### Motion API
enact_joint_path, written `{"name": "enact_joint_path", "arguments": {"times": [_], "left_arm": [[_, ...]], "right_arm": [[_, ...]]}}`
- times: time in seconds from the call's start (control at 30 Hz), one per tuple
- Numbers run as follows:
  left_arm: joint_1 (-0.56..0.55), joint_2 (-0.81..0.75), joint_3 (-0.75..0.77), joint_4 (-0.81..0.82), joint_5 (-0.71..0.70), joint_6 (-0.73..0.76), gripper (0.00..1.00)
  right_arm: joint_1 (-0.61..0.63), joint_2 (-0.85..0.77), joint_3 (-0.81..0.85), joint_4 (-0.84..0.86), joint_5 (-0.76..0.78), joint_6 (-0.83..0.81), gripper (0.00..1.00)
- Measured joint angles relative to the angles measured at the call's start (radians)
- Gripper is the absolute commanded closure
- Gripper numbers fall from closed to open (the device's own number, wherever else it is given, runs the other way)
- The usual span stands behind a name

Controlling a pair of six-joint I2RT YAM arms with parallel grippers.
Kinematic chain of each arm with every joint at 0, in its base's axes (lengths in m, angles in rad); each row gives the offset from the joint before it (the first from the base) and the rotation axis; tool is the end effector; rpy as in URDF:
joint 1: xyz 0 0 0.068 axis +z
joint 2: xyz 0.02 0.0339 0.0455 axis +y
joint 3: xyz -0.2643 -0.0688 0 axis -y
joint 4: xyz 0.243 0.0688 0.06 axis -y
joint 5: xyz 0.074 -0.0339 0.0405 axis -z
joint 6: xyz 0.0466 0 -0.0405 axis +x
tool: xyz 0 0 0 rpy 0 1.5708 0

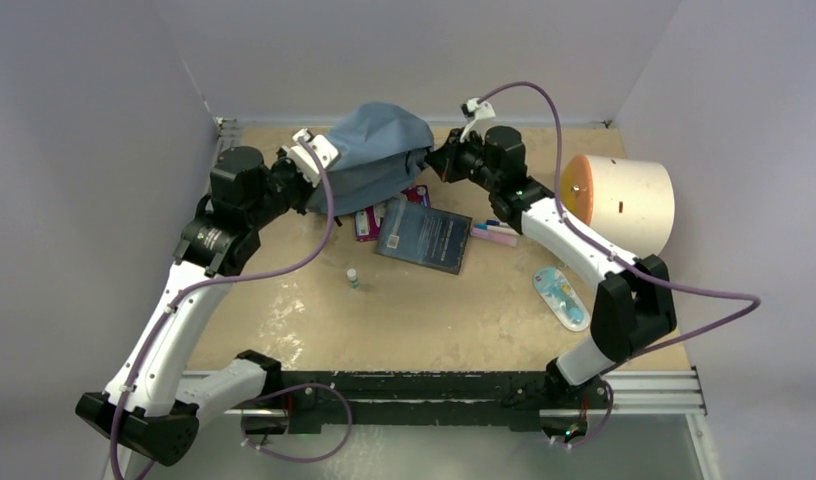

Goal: Pack the student bag
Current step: Unzip the student bag at the center of the board.

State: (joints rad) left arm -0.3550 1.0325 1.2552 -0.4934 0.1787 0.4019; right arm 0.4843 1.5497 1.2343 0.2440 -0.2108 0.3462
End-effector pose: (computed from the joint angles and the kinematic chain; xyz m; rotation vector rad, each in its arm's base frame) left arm 0.2069 -0.0855 0.4206 0.7941 1.6588 -0.1316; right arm 0.3347 0.1871 0.3509 -0.2835 1.6794 0.8007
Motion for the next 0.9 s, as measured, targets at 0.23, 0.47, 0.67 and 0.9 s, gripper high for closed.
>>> {"name": "enact_joint_path", "arguments": {"times": [0.23, 0.47, 0.67, 0.9], "left_arm": [[0.0, -0.003, 0.0, -0.003, 0.0, 0.0, 1.0], [0.0, -0.003, 0.0, -0.01, 0.0, 0.001, 1.0], [0.0, -0.002, 0.0, -0.028, -0.003, 0.001, 1.0], [0.0, -0.002, 0.0, -0.037, -0.01, 0.001, 1.0]], "right_arm": [[-0.074, 0.084, 0.015, 0.034, 0.007, 0.056, 1.0], [-0.096, 0.219, 0.11, 0.029, -0.029, 0.069, 1.0], [-0.097, 0.316, 0.17, -0.007, -0.098, 0.068, 0.77], [-0.113, 0.162, -0.001, 0.025, -0.13, 0.059, 0.51]]}}
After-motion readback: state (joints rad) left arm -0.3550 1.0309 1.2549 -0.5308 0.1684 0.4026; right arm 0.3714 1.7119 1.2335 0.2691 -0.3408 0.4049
